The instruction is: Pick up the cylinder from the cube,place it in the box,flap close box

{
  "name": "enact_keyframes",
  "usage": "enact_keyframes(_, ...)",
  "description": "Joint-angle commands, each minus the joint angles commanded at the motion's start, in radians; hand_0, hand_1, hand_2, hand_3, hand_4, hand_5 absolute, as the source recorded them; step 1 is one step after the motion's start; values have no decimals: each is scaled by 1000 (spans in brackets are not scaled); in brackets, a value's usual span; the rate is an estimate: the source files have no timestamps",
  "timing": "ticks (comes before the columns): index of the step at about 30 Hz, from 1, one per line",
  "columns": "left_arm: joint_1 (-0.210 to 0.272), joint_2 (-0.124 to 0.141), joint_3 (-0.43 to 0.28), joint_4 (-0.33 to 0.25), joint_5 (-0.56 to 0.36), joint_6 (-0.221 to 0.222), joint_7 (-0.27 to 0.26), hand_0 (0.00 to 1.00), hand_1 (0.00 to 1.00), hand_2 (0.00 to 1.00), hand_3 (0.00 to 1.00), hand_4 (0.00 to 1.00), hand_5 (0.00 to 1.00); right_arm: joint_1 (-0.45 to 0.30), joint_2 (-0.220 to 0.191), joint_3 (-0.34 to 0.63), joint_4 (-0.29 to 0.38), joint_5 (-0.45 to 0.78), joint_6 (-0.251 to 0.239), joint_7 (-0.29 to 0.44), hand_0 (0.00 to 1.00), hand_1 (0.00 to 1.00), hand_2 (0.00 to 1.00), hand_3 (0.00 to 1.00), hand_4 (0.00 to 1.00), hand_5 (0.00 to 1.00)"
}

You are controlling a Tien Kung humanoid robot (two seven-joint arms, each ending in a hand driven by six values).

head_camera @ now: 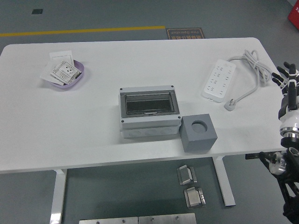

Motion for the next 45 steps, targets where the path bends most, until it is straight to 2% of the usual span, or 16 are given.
enact_keyframes(8, -9, -3, 23, 0, -25, -7, -37, 638, 636, 481, 603, 668, 315, 11, -23, 26, 27, -38, -12, -18, 743, 678, 709, 733, 922, 878)
enact_keyframes(9, -10, -3, 24, 0, -25, -7, -39, 638, 636, 484, 605, 667, 316, 14, -26, 28, 31, -42, -13, -21, 746, 678, 712, 732, 903, 834)
enact_keyframes(13, -19, -2, 23, 0, -23, -10, -46, 638, 636, 484, 605, 667, 316, 25, -37, 40, 49, -56, -19, -26, 746, 678, 712, 732, 903, 834)
enact_keyframes(19, -27, 16, 42, 0, -47, -12, -68, 638, 636, 490, 605, 669, 318, 26, -34, 70, 79, -69, -28, -25, 740, 679, 713, 733, 927, 844)
enact_keyframes(21, -31, 29, 61, 0, -69, -15, -84, 638, 636, 492, 605, 669, 318, 25, -27, 83, 87, -74, -33, -26, 744, 680, 712, 732, 927, 862)
enact_keyframes(25, -33, 37, 69, 0, -79, -16, -92, 638, 636, 492, 605, 669, 318, 30, -22, 86, 83, -75, -34, -27, 744, 680, 712, 732, 927, 862)
enact_keyframes(39, -27, 37, 35, 0, -44, -9, -49, 639, 636, 505, 605, 671, 325, 57, -18, 48, 54, -108, -37, -45, 743, 679, 711, 731, 927, 861)
enact_keyframes(44, -30, 44, 31, 0, -45, -6, -42, 639, 636, 505, 605, 671, 325, 60, -11, 36, 43, -139, -30, -85, 743, 679, 711, 731, 927, 861)
enact_keyframes(45, -30, 44, 29, 0, -45, -6, -40, 639, 636, 506, 606, 671, 326, 61, -11, 33, 41, -148, -28, -97, 743, 679, 711, 731, 921, 835)
